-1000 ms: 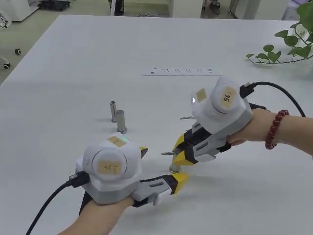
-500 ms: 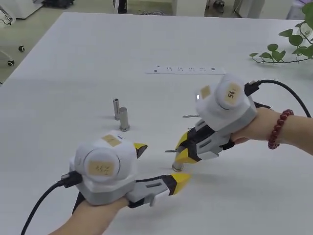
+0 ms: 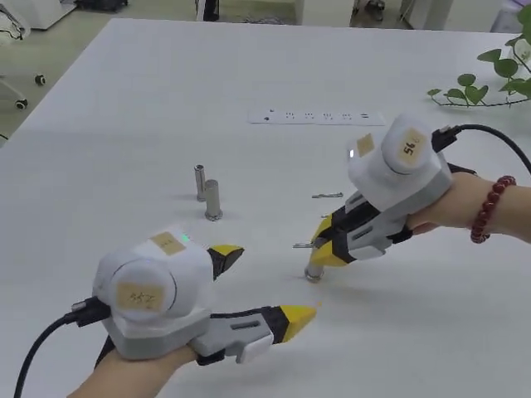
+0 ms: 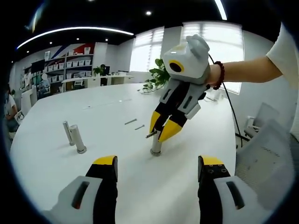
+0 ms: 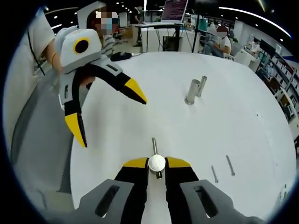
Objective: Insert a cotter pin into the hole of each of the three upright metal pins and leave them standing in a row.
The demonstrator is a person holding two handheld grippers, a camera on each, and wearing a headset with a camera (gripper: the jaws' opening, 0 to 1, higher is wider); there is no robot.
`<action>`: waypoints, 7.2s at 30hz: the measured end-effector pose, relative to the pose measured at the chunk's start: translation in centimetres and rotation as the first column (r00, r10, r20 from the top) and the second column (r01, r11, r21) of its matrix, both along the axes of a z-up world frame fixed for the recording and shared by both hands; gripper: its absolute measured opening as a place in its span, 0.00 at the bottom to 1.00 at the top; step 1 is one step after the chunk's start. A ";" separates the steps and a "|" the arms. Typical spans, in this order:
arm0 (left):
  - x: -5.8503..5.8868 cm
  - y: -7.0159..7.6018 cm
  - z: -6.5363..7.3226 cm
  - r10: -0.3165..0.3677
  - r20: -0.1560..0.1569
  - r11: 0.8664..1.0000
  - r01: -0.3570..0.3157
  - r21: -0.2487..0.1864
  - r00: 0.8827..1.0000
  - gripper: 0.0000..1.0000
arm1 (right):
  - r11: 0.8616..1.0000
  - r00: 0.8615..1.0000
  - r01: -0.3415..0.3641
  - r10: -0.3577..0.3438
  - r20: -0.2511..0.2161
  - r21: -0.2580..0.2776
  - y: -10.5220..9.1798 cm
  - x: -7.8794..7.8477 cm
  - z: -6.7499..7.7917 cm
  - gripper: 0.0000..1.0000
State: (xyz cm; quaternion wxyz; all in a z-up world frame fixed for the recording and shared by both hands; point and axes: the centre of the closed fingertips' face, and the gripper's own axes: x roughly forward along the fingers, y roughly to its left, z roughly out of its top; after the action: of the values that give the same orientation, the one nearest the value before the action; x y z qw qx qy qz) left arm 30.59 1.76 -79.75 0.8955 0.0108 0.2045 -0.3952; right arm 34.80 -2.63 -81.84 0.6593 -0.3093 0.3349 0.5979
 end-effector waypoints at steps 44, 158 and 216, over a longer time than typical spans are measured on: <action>-0.3 4.1 0.9 0.049 0.035 0.999 -0.050 0.021 0.998 0.69 | 0.998 0.999 0.036 -0.035 0.006 -0.061 -6.7 4.0 -0.4 0.14; -0.7 7.9 1.7 0.100 0.028 0.995 -0.101 0.017 0.995 0.92 | 0.904 0.976 0.187 -0.215 0.030 0.385 15.0 10.5 0.3 0.15; -1.4 6.9 2.7 0.081 0.047 0.997 -0.081 0.005 0.996 0.90 | 0.817 0.884 0.425 -0.468 0.017 0.390 8.4 3.1 1.6 0.13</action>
State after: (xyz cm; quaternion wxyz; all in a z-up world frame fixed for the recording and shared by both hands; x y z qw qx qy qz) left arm 29.21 8.70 -77.10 0.9153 0.0147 0.1849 -0.3575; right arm 37.86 5.75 -80.21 0.8454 -0.1233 0.2401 0.4608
